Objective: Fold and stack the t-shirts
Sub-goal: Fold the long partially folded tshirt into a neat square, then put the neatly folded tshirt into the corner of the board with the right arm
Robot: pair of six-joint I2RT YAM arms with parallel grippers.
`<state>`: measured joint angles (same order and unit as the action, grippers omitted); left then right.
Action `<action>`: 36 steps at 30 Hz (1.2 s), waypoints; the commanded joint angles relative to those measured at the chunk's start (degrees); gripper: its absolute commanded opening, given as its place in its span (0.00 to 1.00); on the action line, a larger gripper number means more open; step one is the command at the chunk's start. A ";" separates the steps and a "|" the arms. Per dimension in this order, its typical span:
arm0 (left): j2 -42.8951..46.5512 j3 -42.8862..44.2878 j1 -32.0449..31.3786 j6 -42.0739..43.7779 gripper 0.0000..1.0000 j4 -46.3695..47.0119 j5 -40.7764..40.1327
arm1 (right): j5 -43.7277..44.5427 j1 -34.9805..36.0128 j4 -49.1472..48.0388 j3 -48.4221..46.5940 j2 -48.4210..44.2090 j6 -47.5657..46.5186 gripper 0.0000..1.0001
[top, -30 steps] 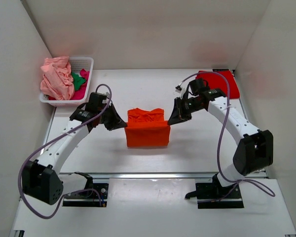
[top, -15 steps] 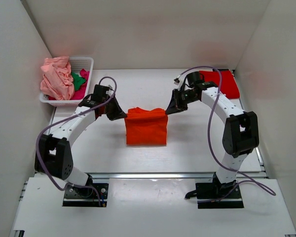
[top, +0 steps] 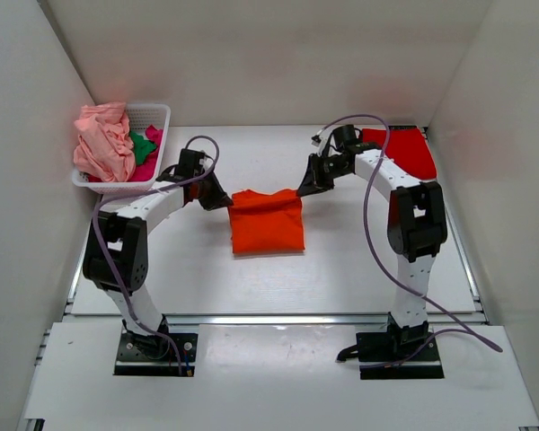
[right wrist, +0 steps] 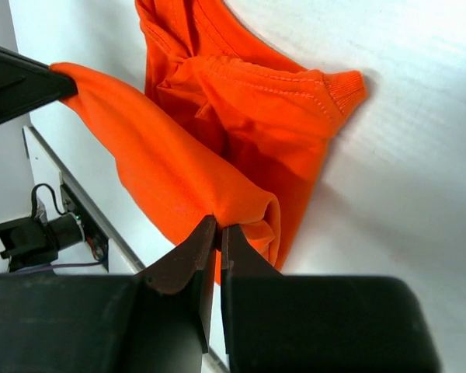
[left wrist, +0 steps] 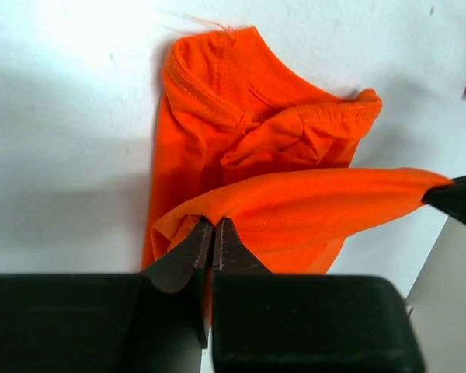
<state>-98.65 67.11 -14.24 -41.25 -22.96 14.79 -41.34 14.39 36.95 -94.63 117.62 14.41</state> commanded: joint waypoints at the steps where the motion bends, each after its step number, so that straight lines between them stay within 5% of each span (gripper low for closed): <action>1: -1.10 2.67 1.32 0.21 0.11 3.53 -3.01 | 0.65 -1.30 -5.21 -2.92 1.81 -0.70 0.00; 8: -1.63 -2.41 3.60 -6.28 0.45 17.57 -4.41 | -0.59 -1.12 -20.93 1.55 2.35 3.07 0.01; 11: -1.37 -4.35 3.95 -9.79 0.49 25.12 -5.47 | 0.29 -1.12 -29.36 2.09 2.79 5.26 0.05; 15: 0.39 -6.03 3.87 -12.19 0.58 32.53 -8.98 | 3.90 -0.42 -41.58 3.58 3.31 8.96 0.40; 17: 1.44 -5.85 3.00 -10.61 0.58 32.71 -9.34 | 7.48 -0.25 -43.18 2.87 3.66 9.23 0.56; 19: 2.75 -6.29 2.29 -8.50 0.57 34.11 -8.90 | 8.30 -0.68 -44.85 3.48 3.40 9.05 0.60; 25: 6.28 -9.54 -1.31 -2.43 0.47 31.94 -3.27 | 7.94 -1.04 -41.61 5.33 1.82 5.37 0.42; 27: 5.32 -9.98 -2.28 -1.64 0.44 30.96 -1.87 | 7.24 -1.03 -39.77 6.81 0.77 4.05 0.45; 36: -5.65 -5.70 -4.83 -1.46 0.48 28.50 -6.96 | 7.33 -0.95 -31.26 15.88 -4.33 0.44 0.78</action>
<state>-100.49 58.41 -19.31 -43.88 7.38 10.83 -34.22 13.56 2.66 -79.00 117.67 17.72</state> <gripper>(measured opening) 0.480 0.772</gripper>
